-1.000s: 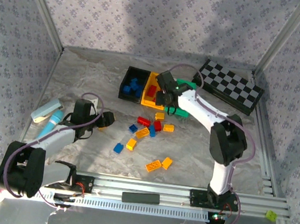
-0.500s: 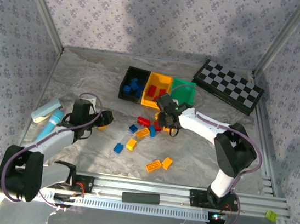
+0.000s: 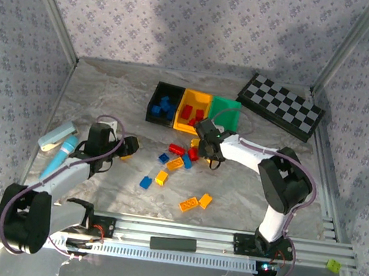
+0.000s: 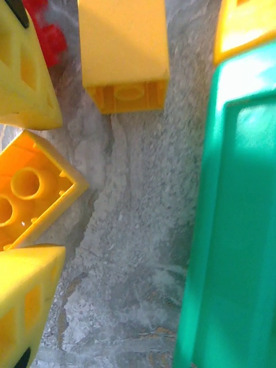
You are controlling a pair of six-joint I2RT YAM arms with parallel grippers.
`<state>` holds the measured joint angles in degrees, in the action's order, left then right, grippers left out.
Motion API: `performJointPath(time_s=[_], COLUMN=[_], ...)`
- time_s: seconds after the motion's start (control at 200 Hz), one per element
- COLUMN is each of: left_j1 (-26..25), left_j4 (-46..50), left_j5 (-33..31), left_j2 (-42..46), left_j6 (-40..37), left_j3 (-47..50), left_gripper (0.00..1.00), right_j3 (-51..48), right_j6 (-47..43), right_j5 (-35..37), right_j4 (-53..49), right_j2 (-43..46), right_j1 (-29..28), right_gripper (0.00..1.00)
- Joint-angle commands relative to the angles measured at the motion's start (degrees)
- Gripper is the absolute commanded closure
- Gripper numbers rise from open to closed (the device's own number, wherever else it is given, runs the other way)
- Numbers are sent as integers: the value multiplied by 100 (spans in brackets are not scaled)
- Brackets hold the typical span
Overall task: Sort the legos into containers by color
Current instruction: Pick up the lego from the center of the table, then place the lego in the container.
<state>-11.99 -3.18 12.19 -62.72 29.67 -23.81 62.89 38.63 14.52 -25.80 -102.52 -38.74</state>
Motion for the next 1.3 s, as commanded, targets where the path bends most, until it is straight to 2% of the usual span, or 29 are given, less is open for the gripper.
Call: performJointPath(time_s=[0.0,0.195,0.24,0.37,0.535,0.83,0.87,0.905,0.945,1.139,1.294], left_j1=[4,4,4,4,4,-5,-5,-5,-4,-14,-23], left_j4=[-41,-4,-11,-19,-66,-62,-46,-42,-34,-19,-41], left_j5=[20,21,21,21,62,144,135,123,118,91,91], left_j2=[92,109,126,121,59,123,152,163,185,278,241], left_j6=[0,-15,-14,-20,3,-53,-58,-67,-75,-83,-76], left_j3=[43,43,43,60,44,47,52,52,59,87,100], left_gripper=[29,29,29,28,29,28,28,28,29,29,28], right_j3=[-235,-302,-365,-438,330,1743,1823,1878,1905,1305,612], right_j6=[145,129,142,91,-213,-880,-913,-939,-971,-934,-597], right_j5=[-6,-7,14,48,493,587,535,472,400,416,455], right_j4=[-184,-326,-300,-196,-673,-836,-838,-832,-825,-576,-1070], right_j2=[-14,-111,-106,113,354,159,103,61,40,428,1065], right_j1=[6,-3,-9,-37,-55,705,828,902,930,478,-171], right_gripper=[44,43,46,65,66,62,58,49,44,42,43])
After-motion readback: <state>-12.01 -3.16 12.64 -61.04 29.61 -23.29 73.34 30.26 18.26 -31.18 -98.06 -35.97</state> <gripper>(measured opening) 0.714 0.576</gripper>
